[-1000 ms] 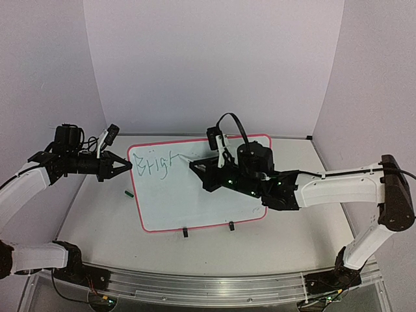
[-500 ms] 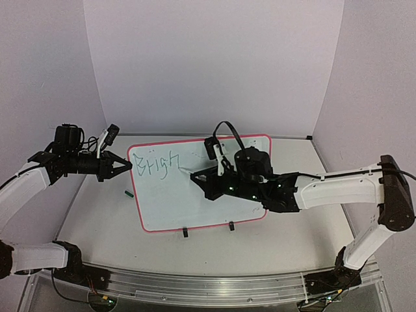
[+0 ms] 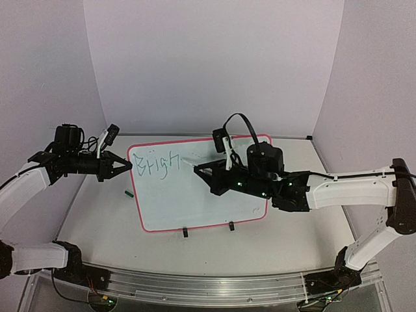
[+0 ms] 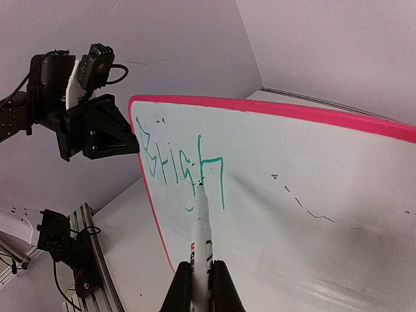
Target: Write a sentence on the whiteboard
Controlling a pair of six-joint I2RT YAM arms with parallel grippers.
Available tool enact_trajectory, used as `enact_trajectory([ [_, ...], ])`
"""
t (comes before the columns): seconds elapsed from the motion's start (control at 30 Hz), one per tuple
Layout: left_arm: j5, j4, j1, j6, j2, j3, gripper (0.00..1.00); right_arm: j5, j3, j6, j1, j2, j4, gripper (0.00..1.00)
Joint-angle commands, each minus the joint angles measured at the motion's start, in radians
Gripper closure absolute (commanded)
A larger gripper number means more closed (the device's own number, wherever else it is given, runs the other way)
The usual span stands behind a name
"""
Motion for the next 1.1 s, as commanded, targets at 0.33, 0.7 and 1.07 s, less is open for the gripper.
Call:
enact_trajectory([
  [0.33, -0.026, -0.032, -0.011, 0.03, 0.014, -0.005, 1.0, 0.065, 0.077, -0.03, 0.003, 0.066, 0.005, 1.0],
  [0.7, -0.024, -0.031, -0.011, 0.029, 0.016, -0.004, 1.0, 0.176, 0.05, -0.011, 0.002, 0.037, -0.041, 1.0],
  [1.07, -0.026, -0.033, -0.011, 0.029, 0.015, -0.005, 1.0, 0.231, -0.008, -0.013, 0.003, -0.042, -0.047, 1.0],
])
